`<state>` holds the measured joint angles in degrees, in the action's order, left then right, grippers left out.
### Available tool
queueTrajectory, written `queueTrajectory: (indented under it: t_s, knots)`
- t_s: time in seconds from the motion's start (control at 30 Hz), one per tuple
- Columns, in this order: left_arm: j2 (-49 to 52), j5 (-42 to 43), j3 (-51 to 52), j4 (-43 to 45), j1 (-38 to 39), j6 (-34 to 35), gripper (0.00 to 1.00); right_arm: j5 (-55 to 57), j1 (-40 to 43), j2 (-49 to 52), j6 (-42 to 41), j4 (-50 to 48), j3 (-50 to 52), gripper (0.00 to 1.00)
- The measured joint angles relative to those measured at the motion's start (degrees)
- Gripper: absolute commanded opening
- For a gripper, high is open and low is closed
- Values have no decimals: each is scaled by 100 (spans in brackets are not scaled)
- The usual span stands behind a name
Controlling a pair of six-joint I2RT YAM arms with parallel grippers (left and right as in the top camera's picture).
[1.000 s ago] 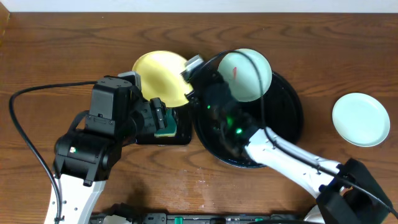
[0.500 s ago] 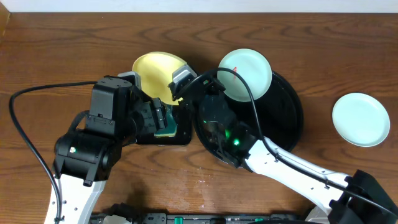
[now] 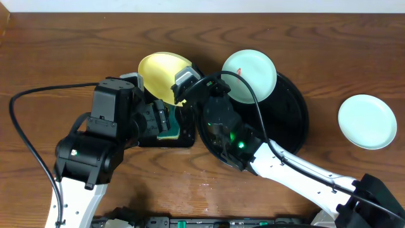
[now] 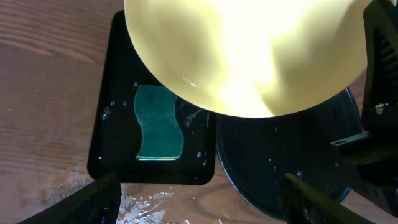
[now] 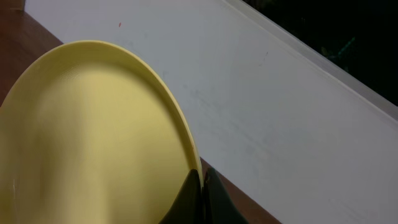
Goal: Clean dirty plates on tray and stack at the side
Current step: 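Carry the yellow plate right and stack it on the pale green plate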
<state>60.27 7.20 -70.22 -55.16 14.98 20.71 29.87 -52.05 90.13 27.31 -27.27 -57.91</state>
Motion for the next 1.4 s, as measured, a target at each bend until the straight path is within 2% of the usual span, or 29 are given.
queueTrajectory:
  t_s: [0.6, 0.87, 1.07, 1.23, 1.3, 1.4]
  knots:
    - [0, 0, 0, 0, 0, 0, 82, 2, 0, 0, 201, -68, 0, 1]
    - [0, 0, 0, 0, 0, 2, 82, 275, -24, -9, 979, -404, 0, 1]
    - [0, 0, 0, 0, 0, 0, 82, 566, -33, -20, 1228, -387, 0, 1]
    - [0, 0, 0, 0, 0, 0, 82, 951, -114, -31, 1108, -293, -2, 1]
    - [0, 0, 0, 0, 0, 2, 82, 1322, -173, -31, 780, -188, -2, 1]
    - [0, -2, 0, -4, 0, 2, 82, 1775, -177, -81, -267, 1047, -46, 1]
